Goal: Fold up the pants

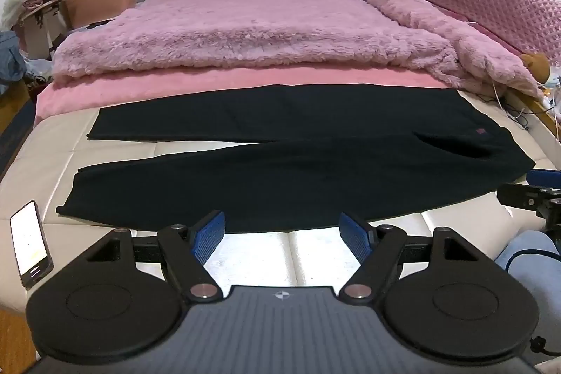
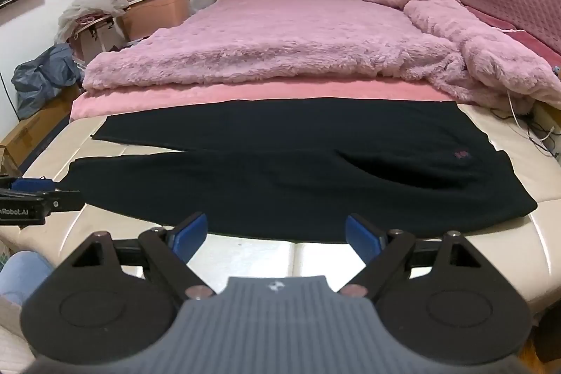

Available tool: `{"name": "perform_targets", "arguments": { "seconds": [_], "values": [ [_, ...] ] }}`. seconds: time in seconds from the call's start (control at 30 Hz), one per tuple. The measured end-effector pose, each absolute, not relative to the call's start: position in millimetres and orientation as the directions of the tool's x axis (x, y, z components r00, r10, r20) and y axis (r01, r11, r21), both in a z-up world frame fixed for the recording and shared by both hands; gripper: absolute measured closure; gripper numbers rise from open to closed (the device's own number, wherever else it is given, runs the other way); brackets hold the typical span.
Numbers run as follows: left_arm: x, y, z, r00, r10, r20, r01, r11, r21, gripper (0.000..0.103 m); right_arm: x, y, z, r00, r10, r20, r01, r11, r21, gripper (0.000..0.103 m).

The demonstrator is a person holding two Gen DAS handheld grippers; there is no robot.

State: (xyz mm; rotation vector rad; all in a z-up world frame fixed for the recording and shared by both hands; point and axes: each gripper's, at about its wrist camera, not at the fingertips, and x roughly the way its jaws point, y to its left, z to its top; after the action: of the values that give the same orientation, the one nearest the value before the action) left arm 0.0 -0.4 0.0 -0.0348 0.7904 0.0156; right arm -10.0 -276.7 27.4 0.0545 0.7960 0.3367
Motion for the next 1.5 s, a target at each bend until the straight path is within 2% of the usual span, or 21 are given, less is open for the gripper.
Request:
{"name": "perform_targets", "arguments": {
  "seconds": [1.5],
  "values": [
    [-6.6, -5.5, 3.7, 0.704, -0.003, -0.711, -0.026, 0.999, -0.030, 0.016, -12.1, -275.1, 30.2, 0.651, 0.315, -0.691, -0.285, 0.945, 0.162, 0.021]
  ]
}}
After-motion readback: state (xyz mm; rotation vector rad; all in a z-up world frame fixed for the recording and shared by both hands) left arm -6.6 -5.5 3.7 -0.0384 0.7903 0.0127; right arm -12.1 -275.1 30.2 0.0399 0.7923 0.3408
